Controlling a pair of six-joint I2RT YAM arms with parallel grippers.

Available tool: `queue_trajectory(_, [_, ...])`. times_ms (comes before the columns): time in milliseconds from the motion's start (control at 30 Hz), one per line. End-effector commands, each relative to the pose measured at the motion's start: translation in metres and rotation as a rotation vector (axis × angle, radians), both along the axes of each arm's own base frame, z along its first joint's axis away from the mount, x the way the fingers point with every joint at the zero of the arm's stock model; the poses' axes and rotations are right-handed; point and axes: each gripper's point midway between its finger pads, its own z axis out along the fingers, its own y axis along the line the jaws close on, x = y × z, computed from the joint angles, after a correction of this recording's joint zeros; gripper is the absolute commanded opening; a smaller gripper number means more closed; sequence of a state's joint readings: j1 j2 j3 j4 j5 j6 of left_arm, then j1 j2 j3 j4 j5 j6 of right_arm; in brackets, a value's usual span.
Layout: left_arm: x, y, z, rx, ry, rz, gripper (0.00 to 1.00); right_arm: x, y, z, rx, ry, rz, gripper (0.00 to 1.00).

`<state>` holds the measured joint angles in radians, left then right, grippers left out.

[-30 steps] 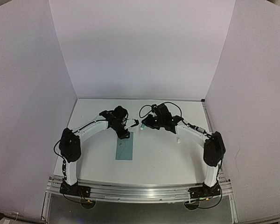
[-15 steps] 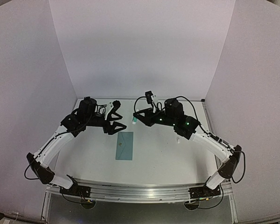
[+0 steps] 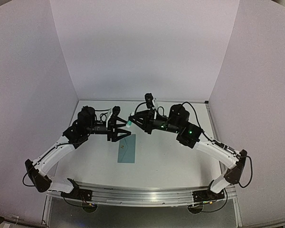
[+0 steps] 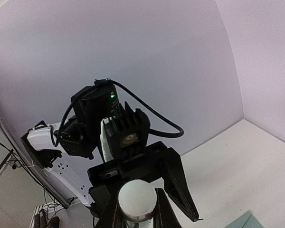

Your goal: Place the letter into the envelope and seal it

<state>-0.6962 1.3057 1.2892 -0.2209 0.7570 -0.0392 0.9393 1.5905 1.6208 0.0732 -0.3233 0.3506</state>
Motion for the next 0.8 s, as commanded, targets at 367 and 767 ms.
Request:
queue_trajectory(367, [-0.035, 0.000, 0.076, -0.184, -0.142, -0.192, 0.58, -0.056, -0.016, 0.055, 0.098, -0.357, 0.180, 0.00])
queue_trajectory(767, [-0.048, -0.001, 0.082, -0.203, -0.156, -0.276, 0.59, -0.047, -0.015, 0.050, 0.079, -0.380, 0.129, 0.00])
